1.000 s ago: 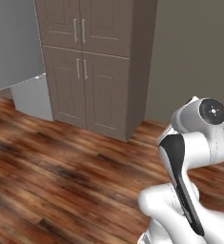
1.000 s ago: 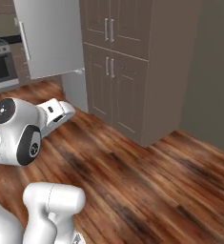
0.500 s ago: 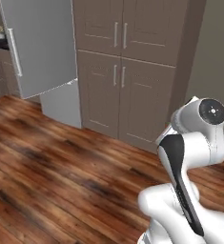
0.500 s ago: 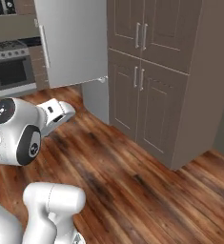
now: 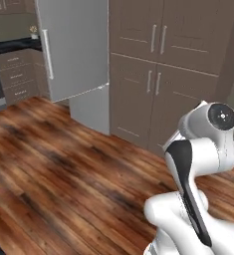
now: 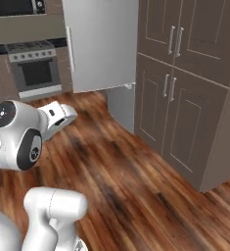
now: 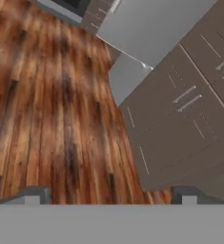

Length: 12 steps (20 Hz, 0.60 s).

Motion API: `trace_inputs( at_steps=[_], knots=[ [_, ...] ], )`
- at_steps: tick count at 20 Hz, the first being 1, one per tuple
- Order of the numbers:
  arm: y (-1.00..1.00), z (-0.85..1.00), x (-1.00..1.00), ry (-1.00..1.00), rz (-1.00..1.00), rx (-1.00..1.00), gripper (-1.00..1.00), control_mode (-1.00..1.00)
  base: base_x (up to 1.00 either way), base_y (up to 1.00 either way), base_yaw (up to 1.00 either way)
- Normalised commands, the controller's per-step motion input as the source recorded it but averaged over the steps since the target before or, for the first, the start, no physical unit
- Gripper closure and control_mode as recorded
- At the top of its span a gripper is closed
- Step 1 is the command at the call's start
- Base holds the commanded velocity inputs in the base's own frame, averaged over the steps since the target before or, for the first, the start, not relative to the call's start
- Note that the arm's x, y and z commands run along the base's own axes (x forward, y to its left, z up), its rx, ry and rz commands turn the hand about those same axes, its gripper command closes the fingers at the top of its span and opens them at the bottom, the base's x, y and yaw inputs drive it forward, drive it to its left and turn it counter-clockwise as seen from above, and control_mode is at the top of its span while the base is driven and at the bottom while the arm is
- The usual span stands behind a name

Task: Pick up the pear and banana from the fridge and place one fruit on each plate on the dining counter.

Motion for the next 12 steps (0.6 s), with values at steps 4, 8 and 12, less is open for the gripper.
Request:
trace_inputs(
  at_steps=[4, 8, 12],
  knots=[
    [0.00, 0.00, 0.00, 0.00, 0.00, 0.00, -1.00, 1.00, 1.00, 0.06, 0.46],
    [0.00, 0.00, 0.00, 0.00, 0.00, 0.00, -1.00, 1.00, 1.00, 0.00, 0.60],
    [0.00, 0.00, 0.00, 0.00, 0.00, 0.00, -1.00, 1.00, 1.00, -0.04, 0.58]
  ],
)
